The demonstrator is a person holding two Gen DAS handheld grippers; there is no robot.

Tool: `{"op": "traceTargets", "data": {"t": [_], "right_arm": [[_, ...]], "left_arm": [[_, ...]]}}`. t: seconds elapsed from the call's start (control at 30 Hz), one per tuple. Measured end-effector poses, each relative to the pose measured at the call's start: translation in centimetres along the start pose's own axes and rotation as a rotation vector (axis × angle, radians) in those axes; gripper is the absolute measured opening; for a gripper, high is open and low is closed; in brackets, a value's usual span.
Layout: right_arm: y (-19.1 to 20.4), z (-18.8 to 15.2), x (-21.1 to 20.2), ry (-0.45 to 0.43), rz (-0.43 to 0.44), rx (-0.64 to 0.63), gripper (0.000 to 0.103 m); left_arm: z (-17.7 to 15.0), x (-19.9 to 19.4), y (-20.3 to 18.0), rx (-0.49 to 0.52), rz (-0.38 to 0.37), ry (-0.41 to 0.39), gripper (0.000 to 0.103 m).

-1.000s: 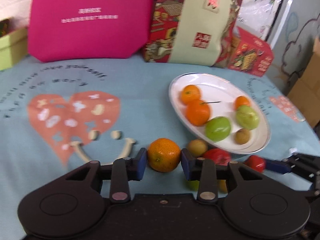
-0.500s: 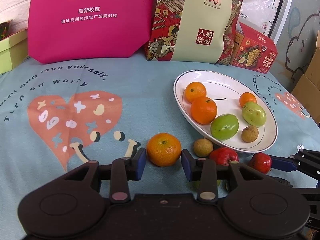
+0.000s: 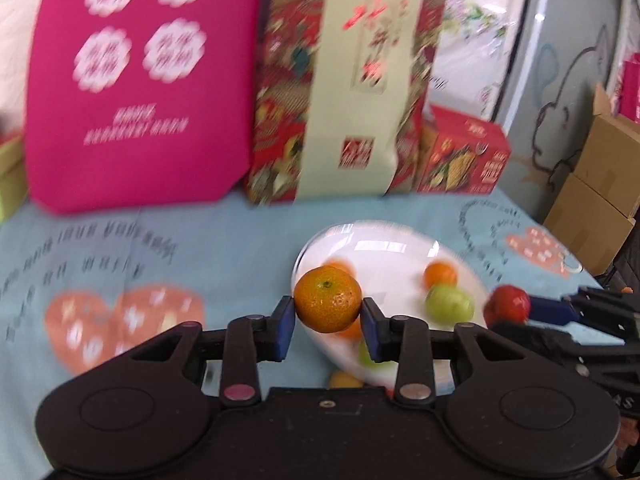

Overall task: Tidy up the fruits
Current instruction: 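Lift the orange and red apple and carry them over the plate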

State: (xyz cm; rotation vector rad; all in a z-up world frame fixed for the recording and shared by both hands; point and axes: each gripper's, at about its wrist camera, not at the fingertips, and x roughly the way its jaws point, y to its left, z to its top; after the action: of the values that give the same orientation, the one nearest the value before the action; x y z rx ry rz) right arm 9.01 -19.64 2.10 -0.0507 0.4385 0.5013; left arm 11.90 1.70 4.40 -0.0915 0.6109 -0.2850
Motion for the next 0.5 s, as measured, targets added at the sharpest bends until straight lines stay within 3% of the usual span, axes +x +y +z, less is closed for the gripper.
{"op": "traceTargets", "data": {"t": [0.2, 0.3, 0.5], "right_arm": [[-2.1, 2.2, 2.8, -0.068, -0.088, -0.032, 0.059], [-2.8, 2.2, 4.6, -0.051, -0.124, -0.056, 0.059], [-4.1, 1.6, 7.2, 0.005, -0.116, -0.044, 0.059]], "left_arm": [[3.5, 3.3, -1.6, 0.023, -0.017, -0.035, 0.103], [4.2, 5.4, -2.0, 0.034, -0.019, -0.029, 0.103], [4.3, 10.0, -1.9, 0.02, -0.024, 0.044, 0.103]]}}
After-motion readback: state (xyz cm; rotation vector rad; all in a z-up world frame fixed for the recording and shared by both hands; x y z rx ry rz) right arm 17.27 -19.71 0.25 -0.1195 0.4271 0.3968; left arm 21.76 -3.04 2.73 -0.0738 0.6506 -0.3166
